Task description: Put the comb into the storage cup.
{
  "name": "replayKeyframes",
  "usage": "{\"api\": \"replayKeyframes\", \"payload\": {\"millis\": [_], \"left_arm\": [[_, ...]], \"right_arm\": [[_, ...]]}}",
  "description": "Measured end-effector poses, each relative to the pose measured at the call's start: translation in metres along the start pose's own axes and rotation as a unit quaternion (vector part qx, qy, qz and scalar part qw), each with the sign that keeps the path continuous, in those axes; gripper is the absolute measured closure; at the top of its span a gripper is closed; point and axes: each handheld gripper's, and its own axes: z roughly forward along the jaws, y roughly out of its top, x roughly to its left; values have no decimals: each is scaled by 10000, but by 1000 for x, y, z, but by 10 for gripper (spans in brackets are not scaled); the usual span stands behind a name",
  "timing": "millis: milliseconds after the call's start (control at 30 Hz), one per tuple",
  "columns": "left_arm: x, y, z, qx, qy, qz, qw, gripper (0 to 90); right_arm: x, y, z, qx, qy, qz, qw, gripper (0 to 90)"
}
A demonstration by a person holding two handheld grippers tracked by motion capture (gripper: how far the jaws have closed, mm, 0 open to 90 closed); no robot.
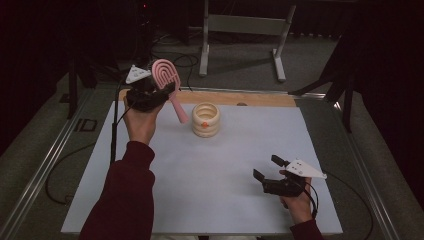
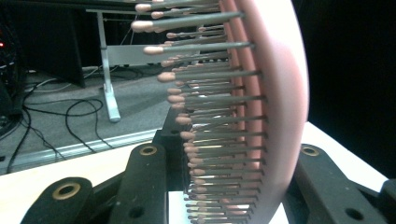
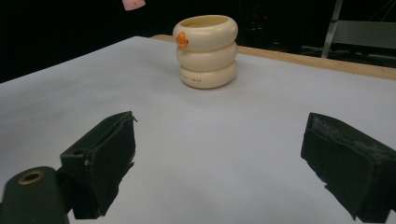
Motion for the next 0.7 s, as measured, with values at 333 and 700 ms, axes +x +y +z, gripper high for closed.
{"api": "replayKeyframes", "payload": {"millis": [333,700], "left_arm": [[-7,2,13,44,-9,59,10000,638],[-8,2,23,5,39,-17,10000,638]], "right_arm": [[1,0,1,14,29,25,10000,100],[1,0,2,0,35,39,10000,100]]}}
